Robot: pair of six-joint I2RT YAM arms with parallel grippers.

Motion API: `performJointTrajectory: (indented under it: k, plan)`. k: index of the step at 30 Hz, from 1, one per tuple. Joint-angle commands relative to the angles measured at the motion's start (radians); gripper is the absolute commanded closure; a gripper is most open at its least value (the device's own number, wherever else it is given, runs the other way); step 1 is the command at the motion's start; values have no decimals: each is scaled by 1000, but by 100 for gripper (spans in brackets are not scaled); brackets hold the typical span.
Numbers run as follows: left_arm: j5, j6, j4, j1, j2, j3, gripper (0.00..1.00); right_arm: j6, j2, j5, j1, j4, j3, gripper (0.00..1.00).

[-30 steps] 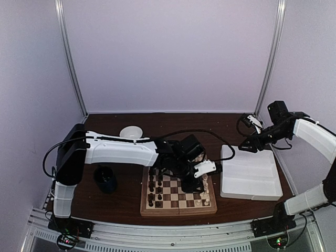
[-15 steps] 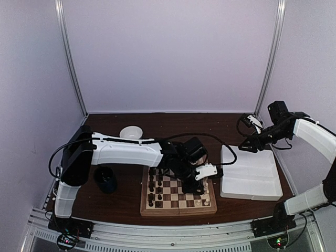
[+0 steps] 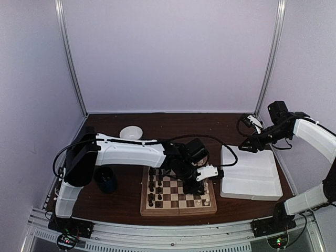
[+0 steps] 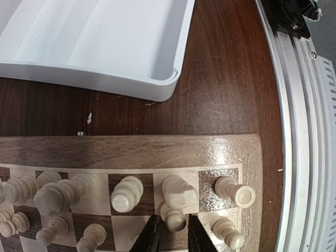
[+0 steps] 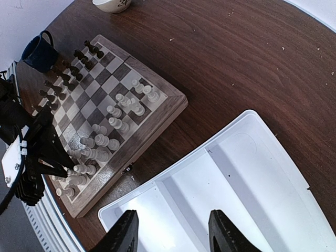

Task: Set up the chess pieces on the board
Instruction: Adjust the pawn at b2.

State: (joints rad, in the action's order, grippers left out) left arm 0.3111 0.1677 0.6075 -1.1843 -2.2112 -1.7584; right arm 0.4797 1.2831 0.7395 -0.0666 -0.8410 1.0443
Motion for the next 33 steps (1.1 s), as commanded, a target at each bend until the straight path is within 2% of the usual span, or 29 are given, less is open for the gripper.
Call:
performJointTrajectory:
  k: [1, 12, 33]
  plan:
    - [21, 22, 5, 5, -16, -32, 84, 14, -1, 5, 8, -7, 5, 51]
    - [20, 29, 43, 5, 20, -7, 94, 14, 4, 7, 9, -7, 6, 50]
    - [2, 29, 31, 5, 72, 54, 94, 13, 10, 12, 8, -9, 7, 51]
